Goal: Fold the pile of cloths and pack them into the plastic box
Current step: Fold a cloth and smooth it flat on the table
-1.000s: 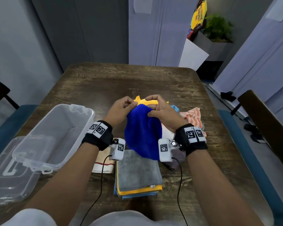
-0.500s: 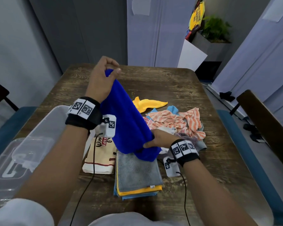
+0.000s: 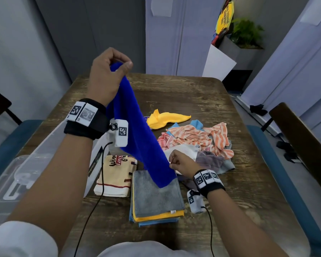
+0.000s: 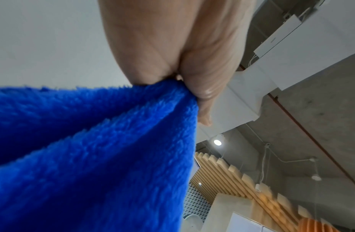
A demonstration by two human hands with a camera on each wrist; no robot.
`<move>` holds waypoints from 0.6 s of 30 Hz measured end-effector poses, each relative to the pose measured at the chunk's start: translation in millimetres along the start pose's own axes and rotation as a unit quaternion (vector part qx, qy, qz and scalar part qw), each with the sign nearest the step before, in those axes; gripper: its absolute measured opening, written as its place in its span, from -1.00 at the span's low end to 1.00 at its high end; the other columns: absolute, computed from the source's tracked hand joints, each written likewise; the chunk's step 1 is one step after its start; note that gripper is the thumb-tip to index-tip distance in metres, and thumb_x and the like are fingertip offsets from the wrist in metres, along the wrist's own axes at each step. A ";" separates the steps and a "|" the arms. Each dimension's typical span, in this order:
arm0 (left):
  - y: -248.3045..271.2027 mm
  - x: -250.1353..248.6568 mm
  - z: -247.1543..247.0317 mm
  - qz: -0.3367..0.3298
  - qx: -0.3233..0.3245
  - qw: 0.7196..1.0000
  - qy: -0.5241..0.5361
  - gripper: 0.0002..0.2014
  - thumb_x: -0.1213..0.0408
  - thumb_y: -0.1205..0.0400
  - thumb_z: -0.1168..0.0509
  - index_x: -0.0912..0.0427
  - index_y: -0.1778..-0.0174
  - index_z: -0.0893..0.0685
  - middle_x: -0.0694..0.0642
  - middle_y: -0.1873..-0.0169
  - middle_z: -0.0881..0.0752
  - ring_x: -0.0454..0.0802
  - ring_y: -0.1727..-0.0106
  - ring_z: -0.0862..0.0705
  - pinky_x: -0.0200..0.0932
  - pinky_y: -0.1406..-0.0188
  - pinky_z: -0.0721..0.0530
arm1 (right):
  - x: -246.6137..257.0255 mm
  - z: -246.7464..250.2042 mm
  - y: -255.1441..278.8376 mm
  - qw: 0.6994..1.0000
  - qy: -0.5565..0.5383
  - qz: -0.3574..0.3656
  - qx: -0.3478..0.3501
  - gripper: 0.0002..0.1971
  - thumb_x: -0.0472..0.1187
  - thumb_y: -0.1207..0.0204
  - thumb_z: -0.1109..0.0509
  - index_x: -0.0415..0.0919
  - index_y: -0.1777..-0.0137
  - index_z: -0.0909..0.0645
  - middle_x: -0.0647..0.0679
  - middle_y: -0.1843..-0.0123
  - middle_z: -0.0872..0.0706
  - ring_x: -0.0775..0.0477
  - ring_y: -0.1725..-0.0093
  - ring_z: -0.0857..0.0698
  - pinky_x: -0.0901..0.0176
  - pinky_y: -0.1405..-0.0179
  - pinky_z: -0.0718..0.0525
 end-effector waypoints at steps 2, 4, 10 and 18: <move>2.6 -10.9 -2.3 -0.006 0.026 1.000 0.017 -0.91 0.16 -0.63 -0.44 0.04 0.01 -0.68 -0.07 0.06 -0.77 -0.10 0.00 -0.74 -0.05 -0.18 -0.73 | 1.8 3.8 -2.7 0.996 0.081 -0.013 -0.038 -0.85 -0.35 -0.65 -0.34 -0.10 -0.10 -0.60 -0.12 0.04 -0.75 -0.18 0.00 -0.72 -0.13 -0.08 -0.72; 9.4 -24.0 -4.4 -0.012 0.069 0.997 0.042 -0.89 0.20 -0.63 -0.46 0.08 0.00 -0.68 -0.03 0.06 -0.78 -0.09 0.00 -0.74 -0.05 -0.19 -0.72 | -1.1 7.9 -8.0 0.983 0.163 -0.022 -0.081 -0.78 -0.36 -0.66 -0.28 -0.18 -0.19 -0.69 -0.20 -0.11 -0.70 -0.24 -0.12 -0.68 -0.01 -0.14 -0.65; 42.3 -51.0 -30.4 -0.025 0.318 0.941 0.112 -0.88 0.38 -0.66 -0.41 0.30 -0.08 -0.70 0.18 -0.02 -0.82 0.13 -0.16 -0.77 0.04 -0.27 -0.68 | -17.3 25.0 -9.1 0.977 -0.003 -0.120 -0.179 -0.80 -0.21 -0.77 -0.14 -0.12 -0.17 -0.61 -0.18 0.08 -0.74 -0.18 0.22 -0.71 -0.07 0.20 -0.72; 79.4 -21.8 -63.1 0.088 0.423 0.889 0.149 -0.65 0.39 -0.64 -0.43 0.22 -0.35 -0.60 0.19 -0.28 -0.69 0.14 -0.02 -0.71 0.32 -0.27 -0.66 | -18.8 37.6 -9.7 0.918 -0.290 -0.134 -0.236 -0.65 -0.03 -0.69 -0.37 -0.33 0.17 -0.55 -0.37 0.13 -0.74 -0.47 0.01 -0.79 -0.26 0.06 -0.84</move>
Point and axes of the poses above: each hand's wrist, its own y-axis away from the middle knuckle, its own z-axis out of the back of the hand, x = y × z, the point moved 4 cm from there along -y, towards the middle knuckle
